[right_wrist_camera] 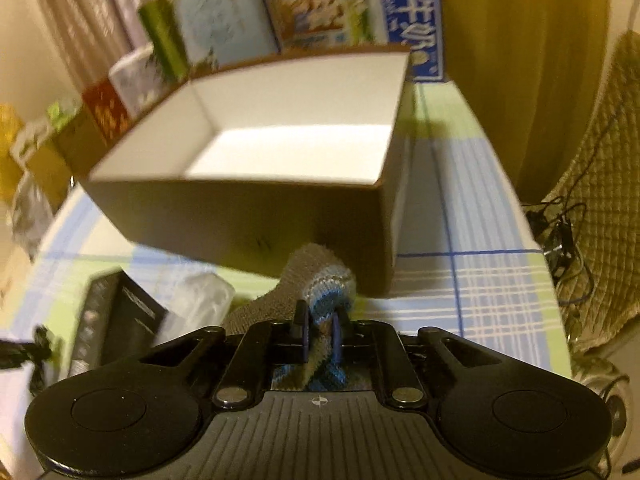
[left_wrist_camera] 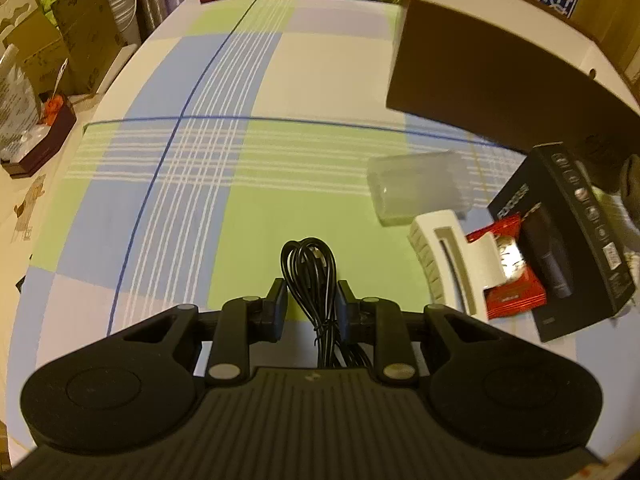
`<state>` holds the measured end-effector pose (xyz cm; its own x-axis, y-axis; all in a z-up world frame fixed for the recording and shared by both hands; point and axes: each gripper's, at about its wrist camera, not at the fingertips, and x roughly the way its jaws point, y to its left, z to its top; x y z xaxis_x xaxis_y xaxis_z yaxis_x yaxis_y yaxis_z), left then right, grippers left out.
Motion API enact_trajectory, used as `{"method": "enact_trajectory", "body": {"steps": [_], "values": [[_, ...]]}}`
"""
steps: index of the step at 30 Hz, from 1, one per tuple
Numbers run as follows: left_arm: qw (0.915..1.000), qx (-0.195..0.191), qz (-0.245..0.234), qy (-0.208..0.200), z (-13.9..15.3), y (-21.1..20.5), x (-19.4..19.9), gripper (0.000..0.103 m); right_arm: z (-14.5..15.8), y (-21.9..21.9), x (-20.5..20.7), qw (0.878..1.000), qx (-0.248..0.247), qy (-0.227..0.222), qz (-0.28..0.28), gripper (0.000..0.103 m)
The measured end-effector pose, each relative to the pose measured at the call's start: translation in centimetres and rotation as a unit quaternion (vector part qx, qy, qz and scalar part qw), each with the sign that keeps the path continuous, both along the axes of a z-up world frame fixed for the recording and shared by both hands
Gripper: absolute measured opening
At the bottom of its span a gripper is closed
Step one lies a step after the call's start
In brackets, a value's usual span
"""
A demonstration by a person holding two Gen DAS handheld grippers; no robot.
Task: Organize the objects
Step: 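Carry the sock in the right tool while the left tool carries the cable into the brown box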
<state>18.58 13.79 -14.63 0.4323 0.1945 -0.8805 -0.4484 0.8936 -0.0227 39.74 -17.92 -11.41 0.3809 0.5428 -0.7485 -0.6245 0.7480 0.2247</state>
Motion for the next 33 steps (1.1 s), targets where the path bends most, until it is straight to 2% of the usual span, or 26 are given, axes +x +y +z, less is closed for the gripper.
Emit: {"method": "enact_trajectory", "body": {"steps": [6, 15, 26, 33], "values": [[0.9996, 0.000, -0.017, -0.022, 2.2, -0.4, 0.0, 0.021, 3.1, -1.1, -0.5, 0.999, 0.029, 0.000, -0.023, 0.008], [0.9946, 0.016, -0.068, -0.077, 7.2, -1.8, 2.6, 0.021, 6.3, 0.5, -1.1, 0.998, 0.053, -0.015, -0.018, 0.008], [0.9806, 0.029, -0.140, -0.134, 11.7, -3.9, 9.5, 0.021, 8.6, 4.6, 1.0, 0.996, 0.085, -0.027, -0.009, 0.008], [0.9734, 0.026, -0.166, -0.155, 13.0, -4.5, 14.5, 0.021, 9.2, 7.3, 3.4, 0.995, 0.095, -0.037, -0.015, 0.008]]}}
